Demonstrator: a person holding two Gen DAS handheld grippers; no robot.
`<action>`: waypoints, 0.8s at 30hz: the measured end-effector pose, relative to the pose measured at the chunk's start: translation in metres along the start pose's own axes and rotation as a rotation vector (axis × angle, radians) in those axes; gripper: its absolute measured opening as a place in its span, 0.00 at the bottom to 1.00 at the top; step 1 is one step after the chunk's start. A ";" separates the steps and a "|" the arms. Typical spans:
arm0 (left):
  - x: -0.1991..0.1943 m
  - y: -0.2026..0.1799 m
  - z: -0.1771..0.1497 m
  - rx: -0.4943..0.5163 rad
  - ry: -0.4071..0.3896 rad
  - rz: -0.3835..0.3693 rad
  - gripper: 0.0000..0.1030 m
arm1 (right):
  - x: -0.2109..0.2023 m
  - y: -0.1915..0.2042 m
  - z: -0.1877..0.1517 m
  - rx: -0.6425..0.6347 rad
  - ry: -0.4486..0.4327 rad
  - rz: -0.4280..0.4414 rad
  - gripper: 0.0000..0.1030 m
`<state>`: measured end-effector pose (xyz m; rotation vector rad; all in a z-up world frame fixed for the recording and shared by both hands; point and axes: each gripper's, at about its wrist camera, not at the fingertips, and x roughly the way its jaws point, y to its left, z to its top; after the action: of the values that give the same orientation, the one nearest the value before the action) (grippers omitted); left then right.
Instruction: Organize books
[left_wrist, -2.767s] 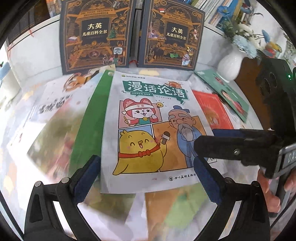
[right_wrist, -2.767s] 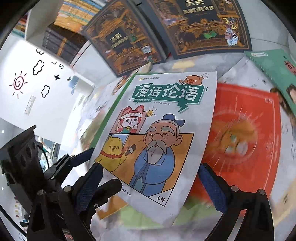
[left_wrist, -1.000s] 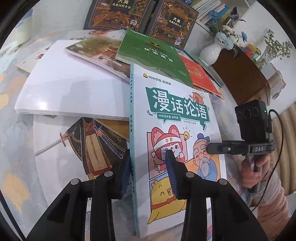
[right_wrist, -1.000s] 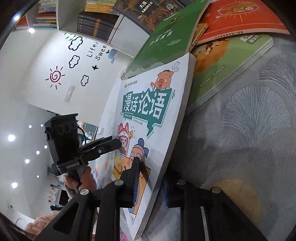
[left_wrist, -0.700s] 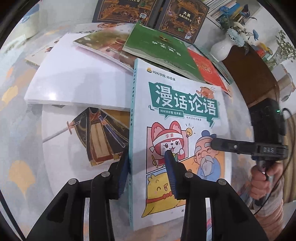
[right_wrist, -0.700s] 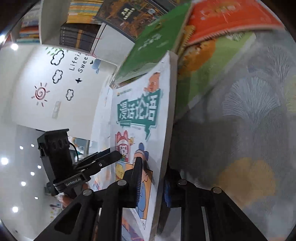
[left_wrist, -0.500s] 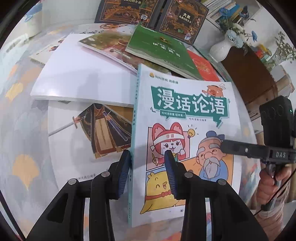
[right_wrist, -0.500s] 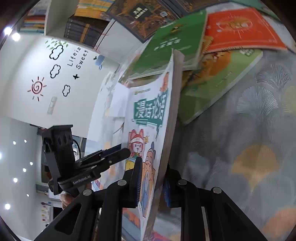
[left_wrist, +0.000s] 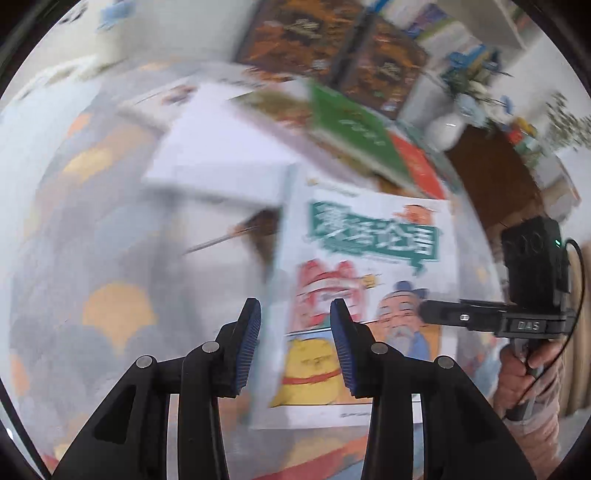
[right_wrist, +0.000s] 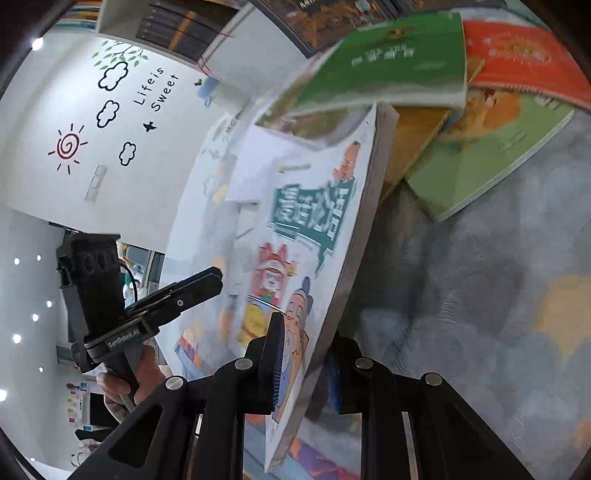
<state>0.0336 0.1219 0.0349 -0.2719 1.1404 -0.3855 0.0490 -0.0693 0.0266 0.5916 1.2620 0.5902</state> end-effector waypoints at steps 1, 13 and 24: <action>-0.002 0.009 -0.004 -0.021 -0.001 0.004 0.35 | 0.006 0.003 0.002 -0.005 0.006 0.009 0.20; -0.025 0.100 -0.023 -0.187 -0.070 0.084 0.40 | 0.095 0.072 0.023 -0.182 0.117 0.019 0.19; -0.057 0.162 -0.026 -0.317 -0.162 0.188 0.40 | 0.160 0.112 0.045 -0.242 0.190 0.046 0.19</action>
<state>0.0147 0.2926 0.0064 -0.4608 1.0546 -0.0142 0.1157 0.1180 0.0037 0.3695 1.3326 0.8395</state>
